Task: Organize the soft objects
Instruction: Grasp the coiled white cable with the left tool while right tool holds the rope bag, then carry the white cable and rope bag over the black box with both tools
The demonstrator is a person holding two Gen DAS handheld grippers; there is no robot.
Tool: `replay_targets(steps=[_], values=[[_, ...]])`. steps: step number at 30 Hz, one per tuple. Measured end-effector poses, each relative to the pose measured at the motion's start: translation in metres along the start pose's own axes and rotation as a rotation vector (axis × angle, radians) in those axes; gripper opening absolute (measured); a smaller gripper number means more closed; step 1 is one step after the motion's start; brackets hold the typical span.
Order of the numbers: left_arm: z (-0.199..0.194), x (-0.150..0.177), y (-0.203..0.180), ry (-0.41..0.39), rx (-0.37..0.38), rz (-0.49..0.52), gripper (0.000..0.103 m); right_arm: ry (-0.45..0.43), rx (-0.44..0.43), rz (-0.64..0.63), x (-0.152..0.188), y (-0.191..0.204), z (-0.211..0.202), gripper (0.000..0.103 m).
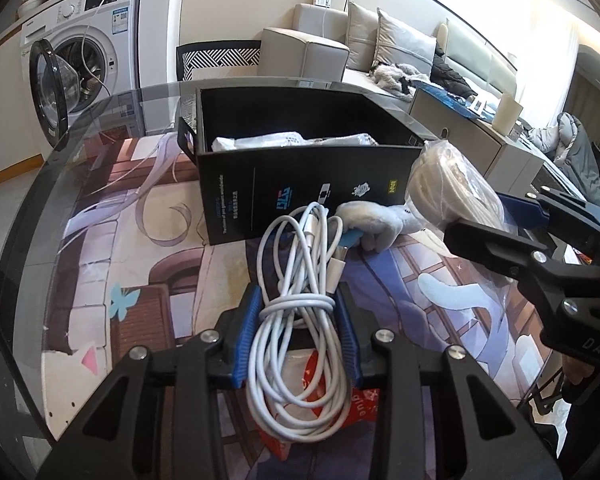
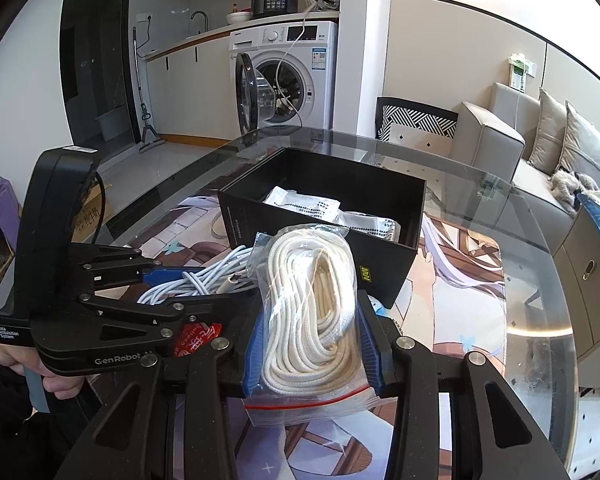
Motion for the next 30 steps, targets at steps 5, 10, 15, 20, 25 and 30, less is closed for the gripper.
replay_targets(steps=[5, 10, 15, 20, 25, 30], values=[[-0.006, -0.002, -0.001, -0.013, 0.010, -0.003, 0.035, -0.010, 0.009, 0.005, -0.001, -0.002, -0.004, 0.041], [-0.013, -0.004, -0.001, -0.029, 0.021, -0.007, 0.035, -0.022, 0.018, 0.011, -0.002, -0.004, -0.008, 0.041], [-0.020, -0.008, -0.002, -0.051, 0.037, -0.010, 0.035, -0.031, 0.027, 0.016, -0.003, -0.007, -0.011, 0.041], [-0.029, -0.014, -0.001, -0.078, 0.049, -0.021, 0.035, -0.039, 0.040, 0.028, -0.004, -0.011, -0.014, 0.041], [-0.037, -0.019, 0.001, -0.104, 0.054, -0.030, 0.035, -0.043, 0.046, 0.040, -0.004, -0.012, -0.015, 0.041], [-0.043, -0.024, 0.002, -0.125, 0.059, -0.043, 0.035, -0.049, 0.048, 0.051, -0.004, -0.014, -0.014, 0.041]])
Point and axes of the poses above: each gripper's, at about its wrist camera, not at the fingertips, and z roughly the way its jaws point, y to its left, x to its underside, the point moved 5 cm from there along z, roughly the way its jaws point, and after that the axes turned 12 degrees about -z, right-handed, at the moved point
